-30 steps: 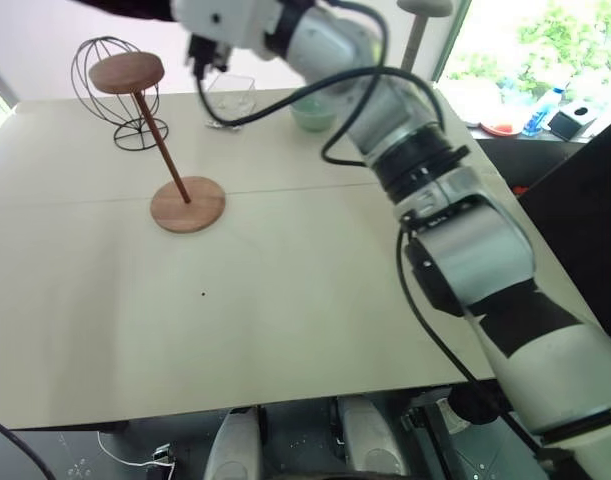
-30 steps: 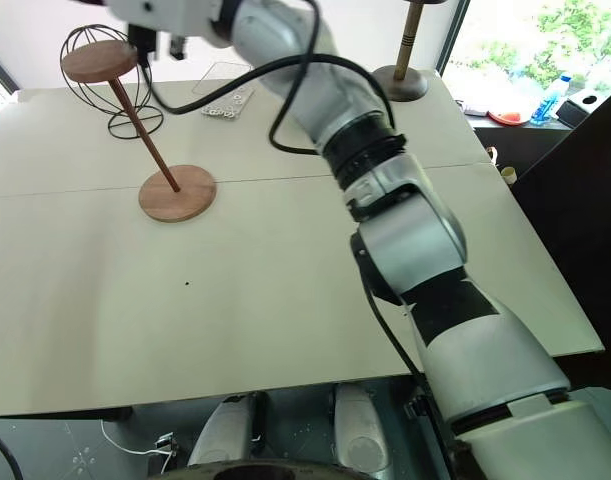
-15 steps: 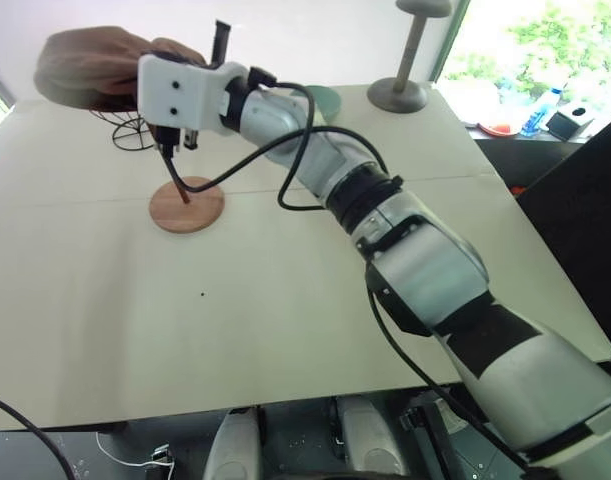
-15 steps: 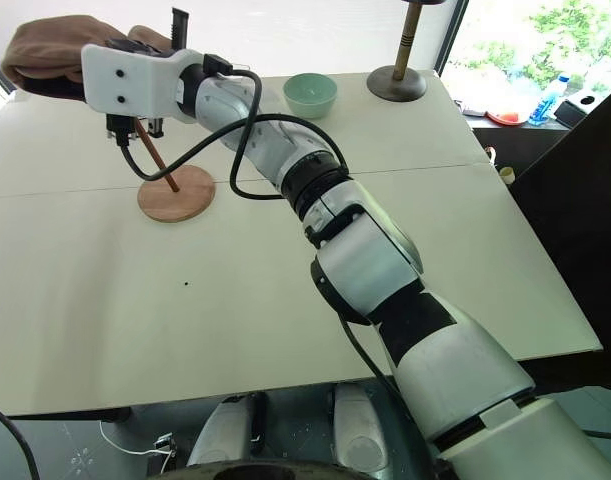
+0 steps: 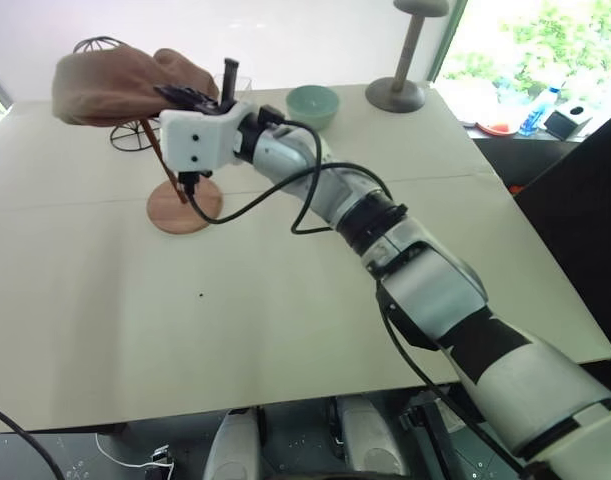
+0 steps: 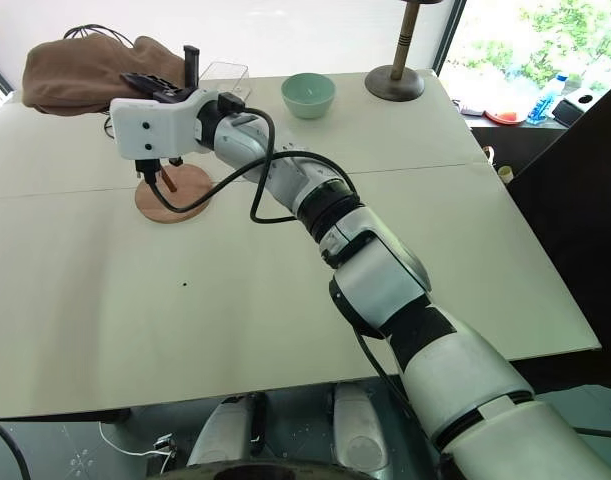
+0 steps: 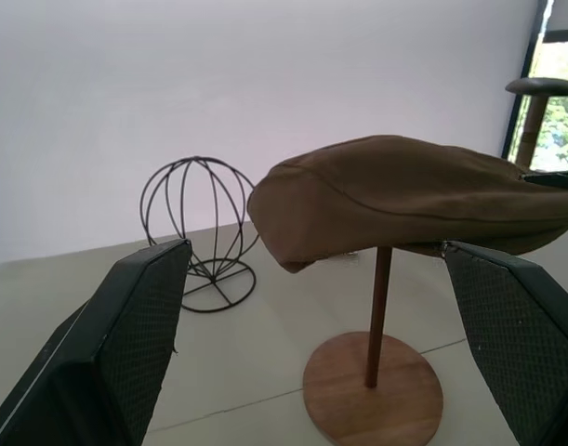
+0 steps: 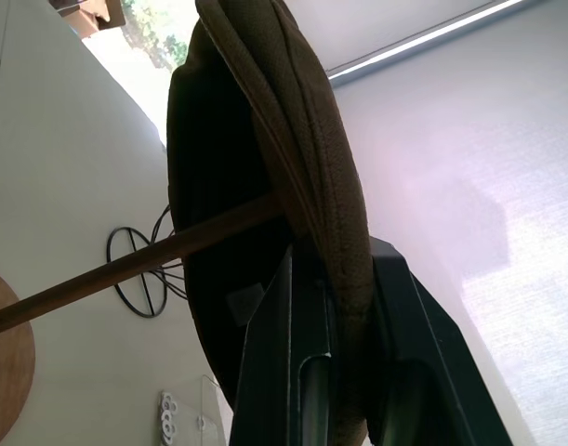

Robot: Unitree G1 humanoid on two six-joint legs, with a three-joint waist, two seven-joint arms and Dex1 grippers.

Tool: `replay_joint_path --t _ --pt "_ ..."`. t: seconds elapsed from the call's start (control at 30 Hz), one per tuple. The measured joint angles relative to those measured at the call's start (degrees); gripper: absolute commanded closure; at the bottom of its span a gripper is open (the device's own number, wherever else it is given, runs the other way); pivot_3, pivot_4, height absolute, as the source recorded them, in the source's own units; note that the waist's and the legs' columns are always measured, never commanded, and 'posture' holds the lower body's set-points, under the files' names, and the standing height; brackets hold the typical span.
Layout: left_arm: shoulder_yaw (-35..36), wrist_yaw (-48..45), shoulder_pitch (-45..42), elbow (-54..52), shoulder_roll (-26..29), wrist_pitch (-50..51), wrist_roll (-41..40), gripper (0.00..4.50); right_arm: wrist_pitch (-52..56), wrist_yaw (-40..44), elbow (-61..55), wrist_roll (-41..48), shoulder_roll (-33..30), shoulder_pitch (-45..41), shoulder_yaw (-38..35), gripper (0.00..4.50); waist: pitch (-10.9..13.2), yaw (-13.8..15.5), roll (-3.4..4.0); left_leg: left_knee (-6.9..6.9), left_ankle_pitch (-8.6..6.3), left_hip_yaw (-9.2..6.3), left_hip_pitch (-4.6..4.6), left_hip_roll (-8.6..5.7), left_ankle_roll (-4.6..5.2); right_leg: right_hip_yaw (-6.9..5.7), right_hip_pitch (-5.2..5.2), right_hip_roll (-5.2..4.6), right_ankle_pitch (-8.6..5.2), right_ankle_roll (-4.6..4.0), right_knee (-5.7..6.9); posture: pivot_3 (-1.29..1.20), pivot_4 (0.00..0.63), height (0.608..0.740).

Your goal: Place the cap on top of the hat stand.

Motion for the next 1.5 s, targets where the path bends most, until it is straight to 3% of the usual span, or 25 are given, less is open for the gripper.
replay_joint_path --t 0.07,0.23,0.37,0.53,0.87,1.0,1.1,1.2,1.33,1.5 --pt "-1.01 -0.01 -0.56 0.86 0.04 -0.66 0.19 0.0 0.44 0.19 -0.36 -0.73 0.09 0.75 0.63 3.36 0.0 0.01 0.0 0.01 0.0 0.0 0.0 0.0 0.0 0.0 0.0 0.0 0.0 0.0 0.0 0.0 0.15 0.74" --pt "-3.08 0.09 -1.8 1.77 0.17 -1.77 0.75 0.0 1.43 1.33 -1.36 -0.73 0.35 2.17 1.04 0.91 0.0 0.03 0.0 0.01 0.0 0.0 -0.01 0.0 0.0 0.01 0.0 0.0 0.01 0.02 0.0 0.0 0.15 0.74" --pt "-5.14 -0.11 -2.84 2.08 0.17 -2.51 0.98 0.0 1.72 4.24 -6.29 0.05 -0.06 3.1 1.02 0.91 0.0 0.06 -0.01 0.01 0.0 0.0 0.0 0.0 0.0 0.0 0.0 0.0 0.02 0.03 0.01 0.0 0.15 0.74" --pt "-8.76 -1.92 -3.93 3.15 0.45 -2.96 1.09 0.0 4.18 12.14 -16.88 3.38 -1.71 11.77 0.97 0.91 -0.01 0.31 -0.03 0.06 0.0 0.0 -0.01 -0.01 0.0 0.0 0.04 0.0 0.02 0.04 0.02 0.0 0.15 0.74" --pt "-16.81 -11.04 -10.34 7.84 5.51 -5.76 1.12 0.0 3.42 21.5 -41.78 9.42 -14.86 25.48 -1.77 0.91 -0.01 0.24 -0.03 0.07 0.0 0.02 -0.01 -0.01 0.01 0.01 0.04 0.01 0.02 0.05 0.01 0.0 0.15 0.74" --pt "-17.83 -16.9 -10.72 9.96 8.88 -6.97 1.2 0.0 6.65 28.32 -50.0 19.93 -21.97 29.66 -8.0 0.91 0.0 0.27 -0.05 0.09 0.01 0.05 -0.02 0.0 0.01 0.02 0.06 0.01 0.01 0.04 0.0 0.0 0.15 0.74" --pt "-21.32 -23.63 -11.49 10.54 12.53 -9.36 1.57 0.0 21.41 37.34 -56.41 33.64 -27.84 30.76 -13.35 0.91 0.03 0.37 -0.01 0.11 0.01 0.06 -0.01 0.01 0.02 0.02 0.08 0.01 -0.1 -0.14 -0.01 0.0 0.15 0.74" --pt "-26.27 -29.49 -13.38 12.43 16.09 -13.89 3.97 0.0 44.5 42.73 -58.06 48.15 -34.05 28.56 -21.4 0.05 0.08 0.97 0.07 0.16 0.01 0.11 0.01 0.0 0.02 0.04 0.09 -0.01 -0.13 -0.21 -0.03 0.0 0.15 0.74" --pt "-35.82 -35.12 -16.4 12.74 18.38 -23.52 10.45 0.0 69.56 48.34 -59.97 63.42 -41.15 22.16 -25.64 0.05 0.3 1.4 0.44 0.12 0.0 0.17 0.02 0.02 0.04 0.07 0.05 -0.02 -0.15 -0.24 -0.05 0.0 0.15 0.74" --pt "-49.51 -36.01 -25.21 15.25 16.21 -36.43 23.09 0.0 90.13 49.49 -60.46 78.67 -42.46 16.01 -30.53 0.05 0.35 1.68 0.52 0.17 -0.01 0.24 -0.1 0.03 0.07 0.11 -0.04 0.01 -0.15 -0.23 -0.05 0.0 0.15 0.74"
